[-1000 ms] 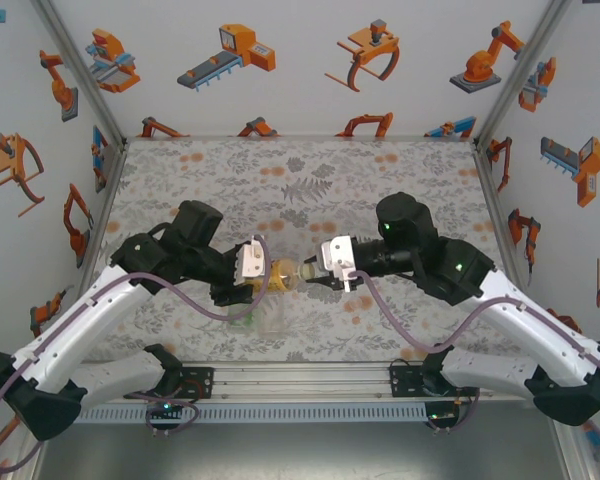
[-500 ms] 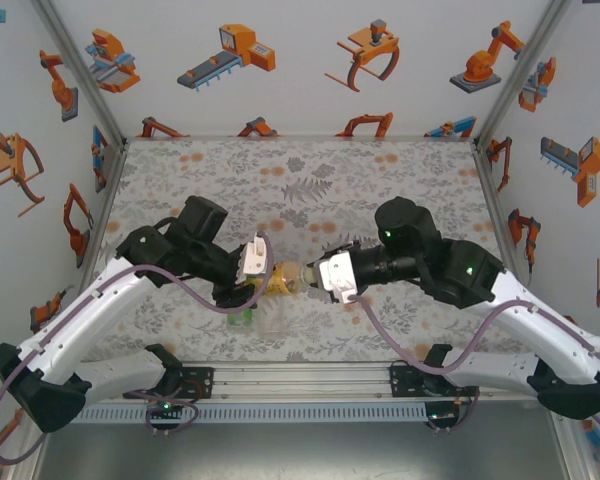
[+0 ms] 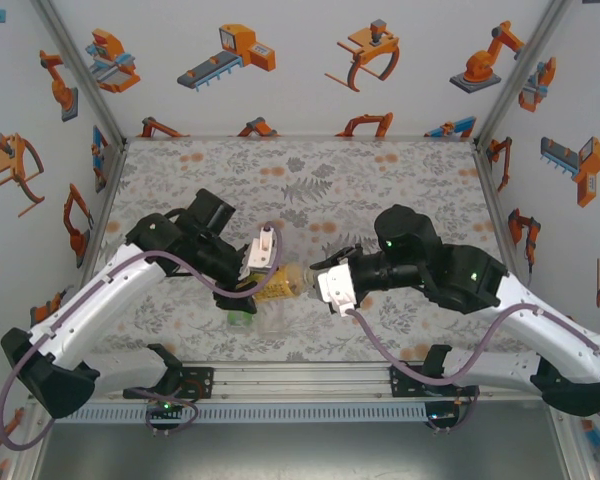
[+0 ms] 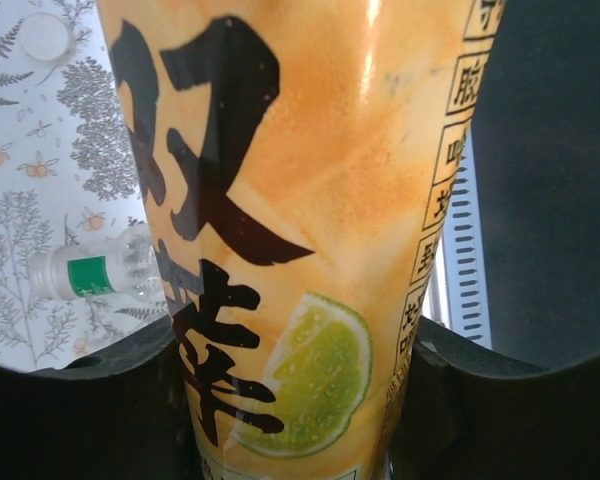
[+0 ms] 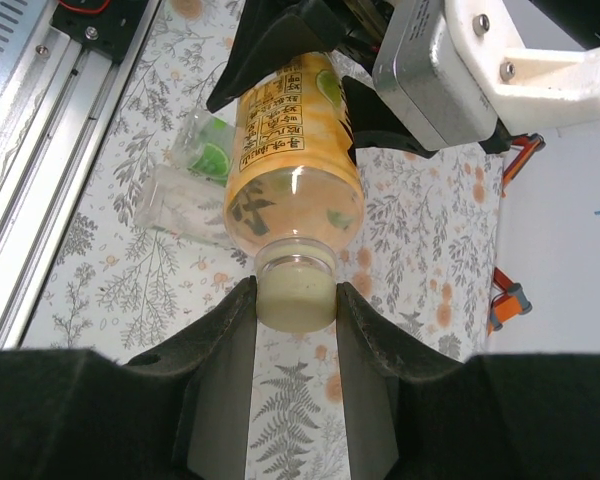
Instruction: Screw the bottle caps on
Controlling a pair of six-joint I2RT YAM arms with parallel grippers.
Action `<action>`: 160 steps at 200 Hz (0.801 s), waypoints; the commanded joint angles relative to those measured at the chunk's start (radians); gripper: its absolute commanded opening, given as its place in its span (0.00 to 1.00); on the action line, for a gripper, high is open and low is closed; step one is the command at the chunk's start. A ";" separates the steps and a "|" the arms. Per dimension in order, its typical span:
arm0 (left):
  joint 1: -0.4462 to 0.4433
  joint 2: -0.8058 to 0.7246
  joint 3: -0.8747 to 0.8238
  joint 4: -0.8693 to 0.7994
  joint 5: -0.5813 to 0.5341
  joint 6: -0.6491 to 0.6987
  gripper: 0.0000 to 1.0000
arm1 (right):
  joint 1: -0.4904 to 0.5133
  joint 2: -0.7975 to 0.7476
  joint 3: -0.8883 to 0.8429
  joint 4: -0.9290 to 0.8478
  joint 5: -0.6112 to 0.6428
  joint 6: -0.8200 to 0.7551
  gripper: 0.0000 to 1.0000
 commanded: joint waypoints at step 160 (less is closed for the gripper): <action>0.007 0.050 0.072 -0.009 0.043 0.032 0.00 | 0.055 0.082 0.101 -0.106 -0.055 0.190 0.00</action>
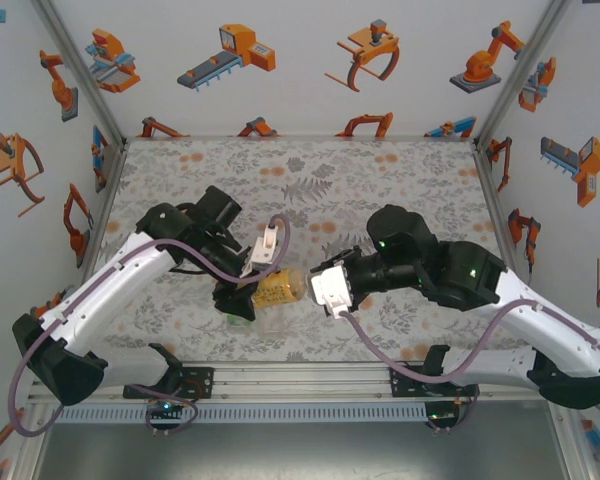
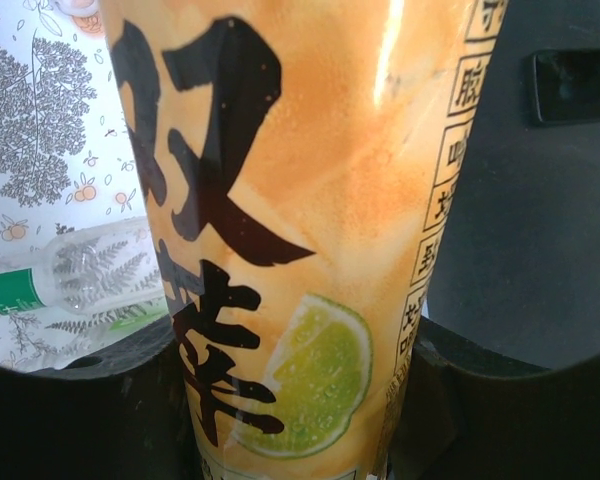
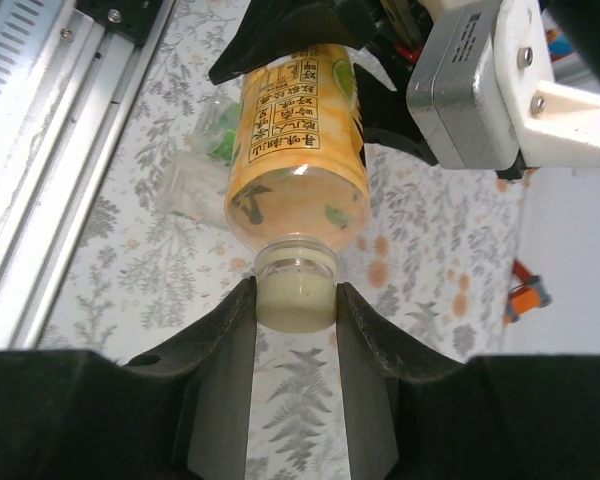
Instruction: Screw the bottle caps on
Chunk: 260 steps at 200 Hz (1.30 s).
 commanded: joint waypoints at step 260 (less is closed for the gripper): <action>-0.037 -0.189 -0.229 0.671 -0.271 -0.081 0.00 | -0.349 0.094 -0.222 0.428 -0.377 2.127 0.00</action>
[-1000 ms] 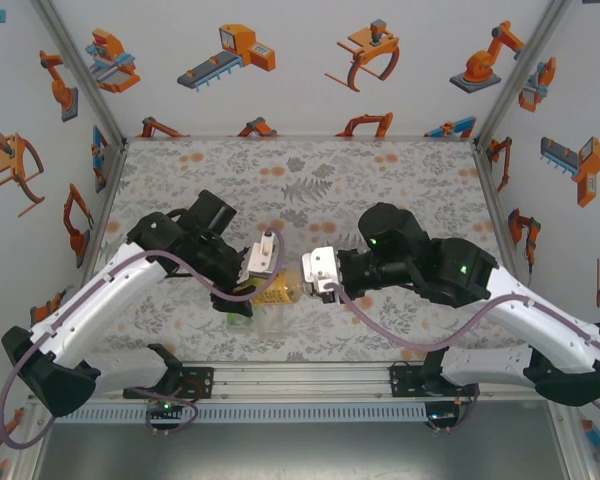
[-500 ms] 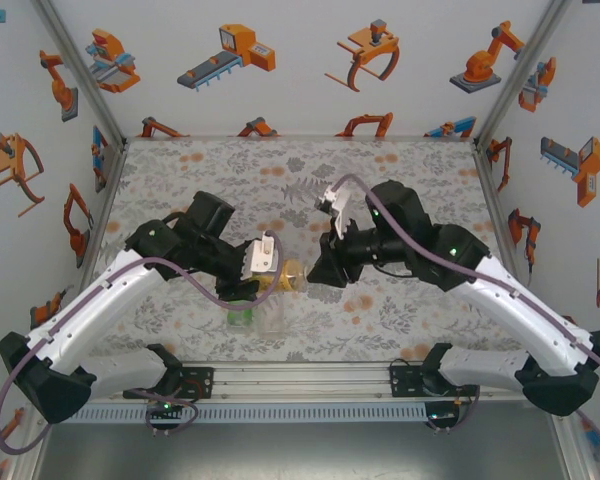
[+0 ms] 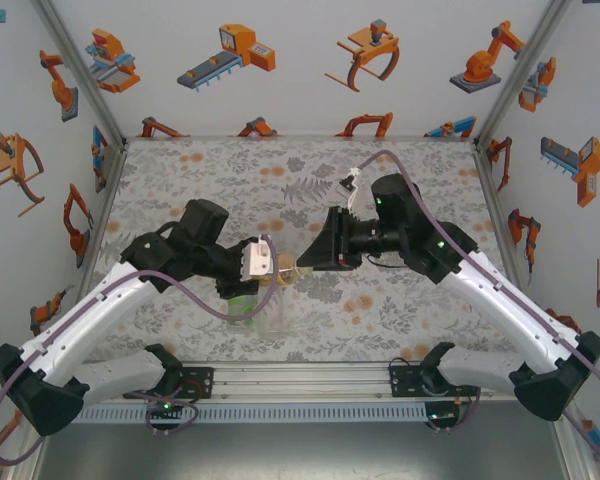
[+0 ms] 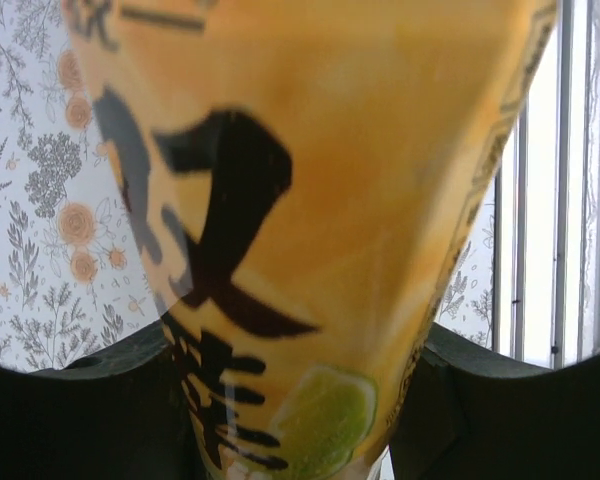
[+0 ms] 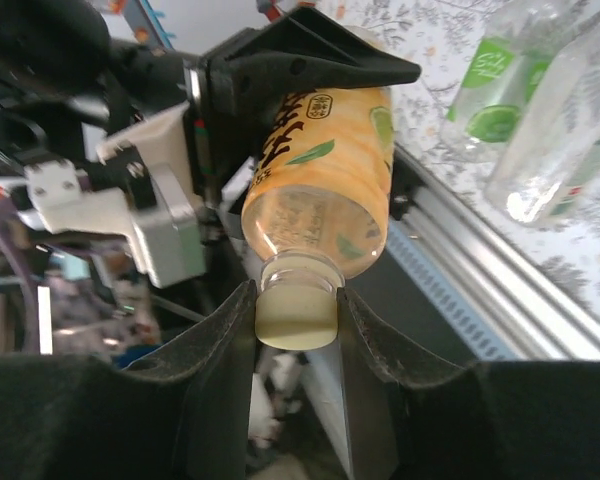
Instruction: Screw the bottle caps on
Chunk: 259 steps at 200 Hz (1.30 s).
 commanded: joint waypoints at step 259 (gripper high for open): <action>0.013 -0.113 -0.139 0.322 -0.089 -0.226 0.00 | -0.343 0.341 -0.137 -0.579 0.492 -0.546 0.00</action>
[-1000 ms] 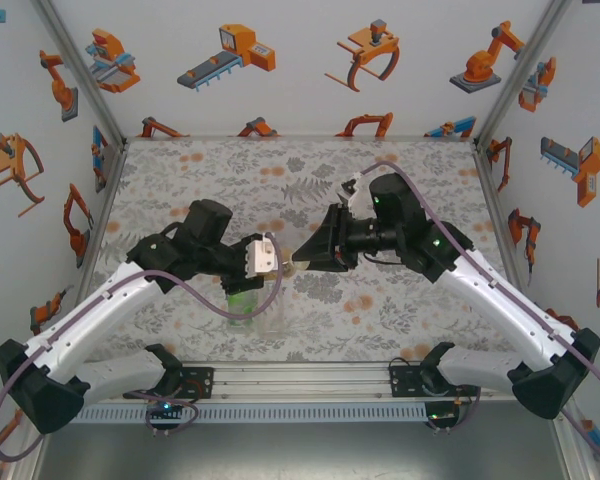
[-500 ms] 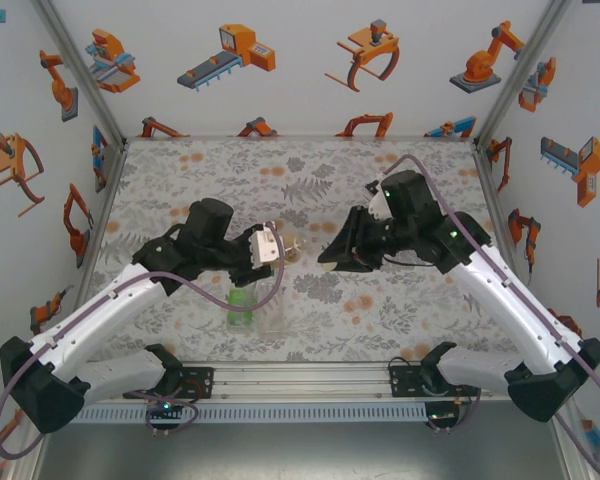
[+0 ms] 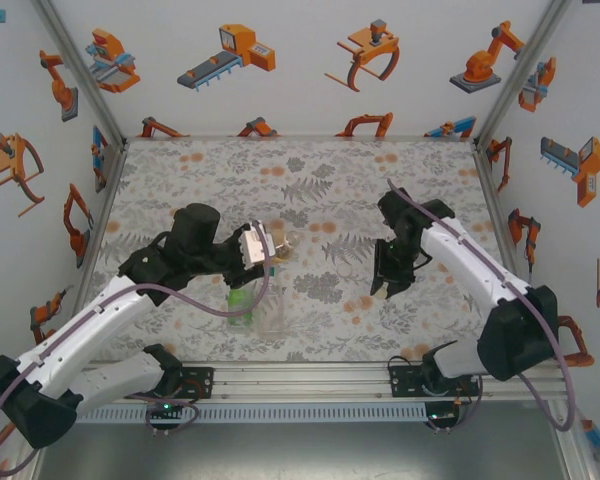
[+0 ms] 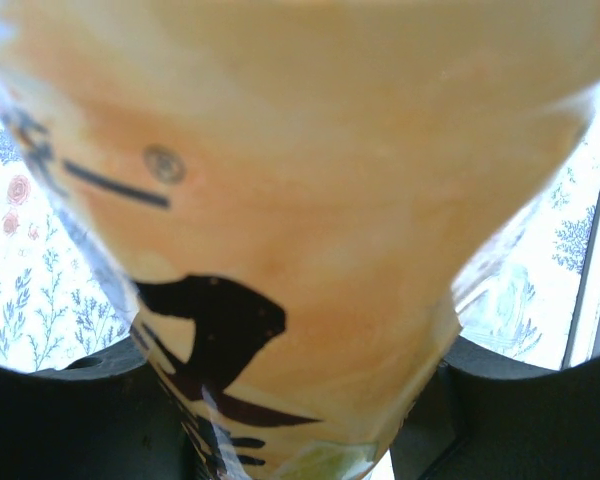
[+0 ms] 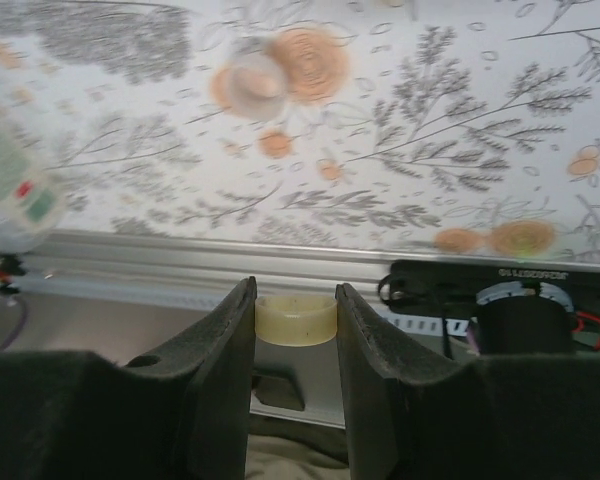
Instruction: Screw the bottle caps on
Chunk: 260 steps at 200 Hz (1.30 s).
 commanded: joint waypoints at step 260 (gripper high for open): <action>0.003 -0.019 -0.022 0.011 0.040 -0.051 0.00 | 0.022 -0.063 -0.481 0.713 0.395 0.043 0.53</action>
